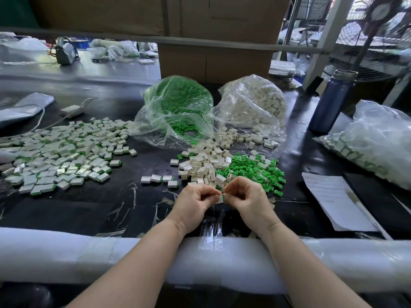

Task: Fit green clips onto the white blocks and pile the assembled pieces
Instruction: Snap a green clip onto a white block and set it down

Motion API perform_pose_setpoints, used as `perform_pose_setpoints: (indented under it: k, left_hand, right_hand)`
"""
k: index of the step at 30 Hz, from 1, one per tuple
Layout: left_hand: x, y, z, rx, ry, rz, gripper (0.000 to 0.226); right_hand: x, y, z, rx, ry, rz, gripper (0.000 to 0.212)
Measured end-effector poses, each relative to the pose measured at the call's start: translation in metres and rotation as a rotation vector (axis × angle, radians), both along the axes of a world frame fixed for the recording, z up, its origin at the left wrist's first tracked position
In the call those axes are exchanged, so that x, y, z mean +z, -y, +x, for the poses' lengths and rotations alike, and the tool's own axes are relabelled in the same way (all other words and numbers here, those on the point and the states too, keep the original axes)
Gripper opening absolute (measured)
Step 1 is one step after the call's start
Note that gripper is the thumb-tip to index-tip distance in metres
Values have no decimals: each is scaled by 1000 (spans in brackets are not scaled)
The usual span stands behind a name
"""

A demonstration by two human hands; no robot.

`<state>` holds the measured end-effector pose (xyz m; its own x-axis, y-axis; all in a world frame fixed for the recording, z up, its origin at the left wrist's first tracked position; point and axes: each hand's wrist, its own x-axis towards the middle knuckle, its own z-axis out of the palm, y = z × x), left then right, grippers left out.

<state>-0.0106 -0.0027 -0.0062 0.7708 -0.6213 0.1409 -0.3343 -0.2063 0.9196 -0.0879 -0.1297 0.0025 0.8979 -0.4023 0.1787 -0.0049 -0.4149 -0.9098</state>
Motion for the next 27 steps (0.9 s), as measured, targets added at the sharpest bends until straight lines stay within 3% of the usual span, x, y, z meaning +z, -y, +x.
perform_pose_setpoints:
  k: [12,20,23,27]
  left_hand:
    - [1,-1,-2,-23,57,51,10]
    - [2,0,0,30,-89,-116,16]
    - [3,0,-2,16,-175,-153,18]
    - [2,0,-2,9,-140,-117,17]
  right_hand:
    - [-4,5,1,52,-18,16,31]
    - [-2,1,3,-30,-6,144,9]
    - [-1,0,3,-27,-58,65,19]
    - [0,0,3,9,-98,18,26]
